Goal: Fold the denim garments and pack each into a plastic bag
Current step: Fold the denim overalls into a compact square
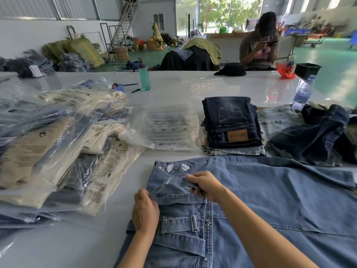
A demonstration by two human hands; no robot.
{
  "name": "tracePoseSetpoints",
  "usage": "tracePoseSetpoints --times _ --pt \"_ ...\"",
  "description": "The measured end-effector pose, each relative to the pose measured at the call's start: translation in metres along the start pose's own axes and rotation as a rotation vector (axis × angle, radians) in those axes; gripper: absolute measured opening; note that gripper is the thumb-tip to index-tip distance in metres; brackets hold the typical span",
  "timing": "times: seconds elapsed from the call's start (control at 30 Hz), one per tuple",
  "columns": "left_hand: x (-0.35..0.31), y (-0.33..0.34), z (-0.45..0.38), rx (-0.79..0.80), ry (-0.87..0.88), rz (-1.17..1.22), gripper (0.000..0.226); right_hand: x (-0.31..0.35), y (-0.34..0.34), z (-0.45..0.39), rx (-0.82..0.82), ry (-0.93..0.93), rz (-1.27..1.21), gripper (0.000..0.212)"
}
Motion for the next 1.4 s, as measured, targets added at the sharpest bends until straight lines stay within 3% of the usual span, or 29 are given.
tracePoseSetpoints --times 0.07,0.2,0.37,0.53,0.63,0.73,0.8,0.93,1.0,1.07,1.13,1.27,1.4 --pt "0.0 0.005 -0.001 0.04 0.01 -0.138 0.021 -0.001 0.011 -0.002 0.02 0.016 0.004 0.021" --pt "-0.013 0.013 -0.011 0.093 0.16 -0.309 0.02 -0.005 0.015 -0.004 0.036 0.008 0.435 0.01" --pt "0.005 0.002 -0.023 0.048 0.034 -0.15 0.013 0.03 0.02 -0.012 0.001 -0.228 0.266 0.007" --pt "0.006 0.01 -0.015 0.121 0.115 -0.305 0.01 -0.007 -0.001 -0.019 -0.168 -0.095 0.49 0.024" --pt "-0.017 0.002 -0.015 0.06 0.261 -0.247 0.016 -0.026 -0.008 -0.018 -0.204 -0.081 0.44 0.022" --pt "-0.039 -0.003 -0.014 0.0 0.462 -0.233 0.031 -0.016 -0.01 -0.015 -0.235 -0.132 0.175 0.015" --pt "-0.042 0.0 -0.017 0.02 0.503 -0.21 0.032 -0.012 -0.011 -0.011 -0.257 -0.188 0.107 0.013" --pt "-0.016 0.017 -0.02 0.091 0.316 -0.202 0.023 -0.02 -0.007 -0.004 -0.306 -0.324 0.585 0.011" --pt "-0.01 0.023 -0.021 0.094 0.251 -0.274 0.013 -0.02 -0.008 -0.002 -0.329 -0.354 0.612 0.015" --pt "-0.008 0.024 -0.023 0.117 0.188 -0.367 0.018 -0.019 -0.007 -0.001 -0.333 -0.35 0.654 0.024" --pt "-0.019 0.018 -0.022 0.091 0.207 -0.364 0.019 -0.016 -0.002 0.001 -0.354 -0.388 0.794 0.03" --pt "-0.05 0.015 -0.012 0.032 0.432 -0.211 0.034 -0.016 0.015 0.01 -0.397 -0.507 1.14 0.028" --pt "-0.022 0.028 -0.025 0.143 0.269 -0.135 0.031 -0.029 0.018 0.007 -0.338 -0.523 1.178 0.034"
Point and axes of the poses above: each hand's wrist, its own z-axis away from the middle knuckle, its own y-axis out of the palm, x = y × z, the point moved 9 cm from there along -z, towards the middle knuckle, and after that the axes turned 1 degree about -x, right-handed, at the moved point
